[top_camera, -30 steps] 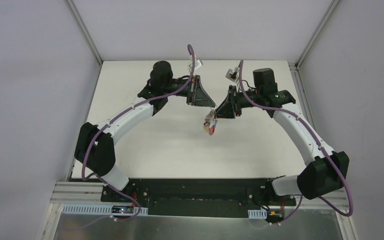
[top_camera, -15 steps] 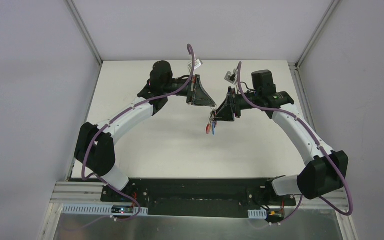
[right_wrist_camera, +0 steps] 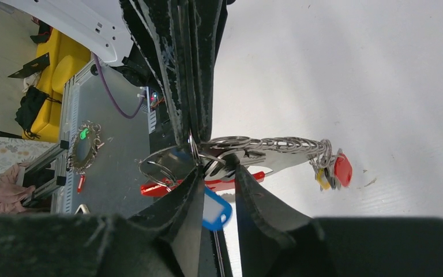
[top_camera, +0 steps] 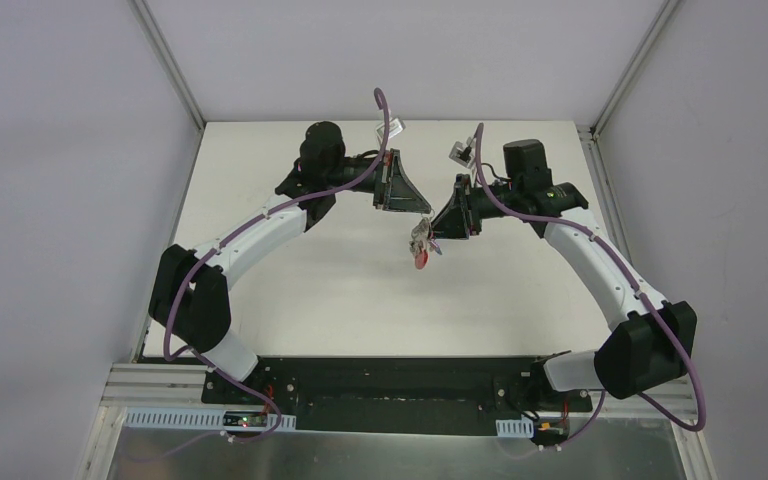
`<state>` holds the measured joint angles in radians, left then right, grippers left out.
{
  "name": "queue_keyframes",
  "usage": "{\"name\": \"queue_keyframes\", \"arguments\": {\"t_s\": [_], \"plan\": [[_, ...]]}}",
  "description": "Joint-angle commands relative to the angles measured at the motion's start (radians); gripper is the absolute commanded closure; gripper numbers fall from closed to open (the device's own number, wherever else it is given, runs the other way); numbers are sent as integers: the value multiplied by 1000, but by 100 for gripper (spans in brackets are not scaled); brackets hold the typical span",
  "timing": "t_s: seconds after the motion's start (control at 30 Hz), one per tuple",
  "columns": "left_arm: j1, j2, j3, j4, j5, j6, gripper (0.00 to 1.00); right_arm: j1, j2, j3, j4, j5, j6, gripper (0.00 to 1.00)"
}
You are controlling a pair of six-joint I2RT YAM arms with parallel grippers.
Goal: Put the keys on the keyring
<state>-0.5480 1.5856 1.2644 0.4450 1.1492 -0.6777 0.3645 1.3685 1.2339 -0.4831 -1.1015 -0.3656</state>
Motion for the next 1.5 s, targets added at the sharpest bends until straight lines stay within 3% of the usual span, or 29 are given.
{"name": "queue_keyframes", "arguments": {"t_s": [0.0,0.3,0.87,1.17,1.47], "plan": [[8,-10,7,63,10,-9,100,-2,-12,17,17,10,-2,73],[10,-8,11,54,14,1,100,-12,-33,46,-49,31,-63,73],[10,-4,20,8,-6,27,100,21,-22,52,-52,35,-66,53],[10,-3,15,15,9,23,100,20,-25,55,-41,106,-58,72],[10,6,17,28,32,24,100,10,-55,68,-90,140,-110,84]]}}
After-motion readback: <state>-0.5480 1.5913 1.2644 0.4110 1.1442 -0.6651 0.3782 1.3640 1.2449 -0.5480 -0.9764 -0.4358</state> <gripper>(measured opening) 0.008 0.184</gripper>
